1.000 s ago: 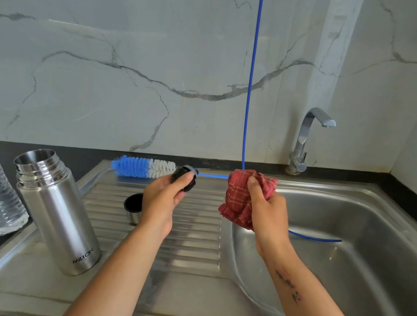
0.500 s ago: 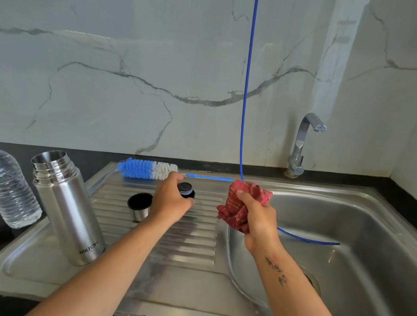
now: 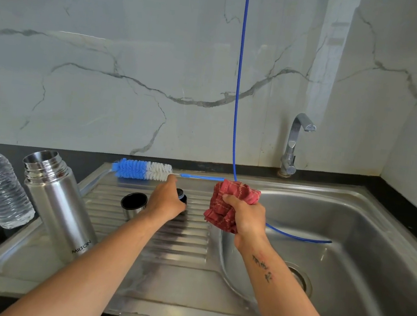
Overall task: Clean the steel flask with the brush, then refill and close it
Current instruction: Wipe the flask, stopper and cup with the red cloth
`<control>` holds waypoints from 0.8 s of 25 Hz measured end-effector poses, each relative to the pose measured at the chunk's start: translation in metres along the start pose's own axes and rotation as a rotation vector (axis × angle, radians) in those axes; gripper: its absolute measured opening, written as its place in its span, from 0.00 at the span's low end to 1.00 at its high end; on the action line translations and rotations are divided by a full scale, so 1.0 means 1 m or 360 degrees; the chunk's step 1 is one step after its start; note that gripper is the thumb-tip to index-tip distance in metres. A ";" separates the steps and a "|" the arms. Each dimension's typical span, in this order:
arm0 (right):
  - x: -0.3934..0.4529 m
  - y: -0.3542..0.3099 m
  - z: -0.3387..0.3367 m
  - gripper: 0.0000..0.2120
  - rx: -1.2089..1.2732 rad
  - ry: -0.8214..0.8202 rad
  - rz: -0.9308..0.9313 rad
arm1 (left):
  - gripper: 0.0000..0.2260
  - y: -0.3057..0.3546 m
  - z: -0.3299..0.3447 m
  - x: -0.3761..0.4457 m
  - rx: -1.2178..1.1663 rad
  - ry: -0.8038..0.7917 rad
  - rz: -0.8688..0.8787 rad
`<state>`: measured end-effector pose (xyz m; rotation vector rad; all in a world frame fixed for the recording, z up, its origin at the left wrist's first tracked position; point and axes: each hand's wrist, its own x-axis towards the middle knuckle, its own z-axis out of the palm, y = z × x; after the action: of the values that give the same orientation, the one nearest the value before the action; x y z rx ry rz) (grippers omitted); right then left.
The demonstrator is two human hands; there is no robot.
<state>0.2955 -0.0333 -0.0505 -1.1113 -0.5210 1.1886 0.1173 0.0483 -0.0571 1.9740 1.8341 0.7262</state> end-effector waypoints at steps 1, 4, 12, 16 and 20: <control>0.001 0.001 0.000 0.05 -0.0016 0.0001 -0.0009 | 0.31 0.000 -0.002 -0.001 -0.0008 -0.0004 0.0004; -0.004 0.000 0.000 0.05 -0.0087 -0.0062 -0.0051 | 0.33 0.004 -0.007 -0.013 -0.0047 0.0027 0.0080; -0.046 -0.006 -0.005 0.08 -0.0241 -0.0112 -0.0076 | 0.19 0.009 -0.019 -0.082 -0.0408 0.0055 0.0180; -0.080 -0.011 -0.043 0.06 -0.0558 0.0123 -0.0300 | 0.11 0.038 0.008 -0.105 -0.0642 0.0076 0.0229; -0.110 -0.029 -0.091 0.05 -0.0967 0.0330 -0.0618 | 0.07 0.081 0.049 -0.135 -0.0886 0.0003 0.0262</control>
<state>0.3448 -0.1698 -0.0393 -1.5390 -0.9227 0.5729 0.2078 -0.0890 -0.0680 1.7510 1.2864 1.1412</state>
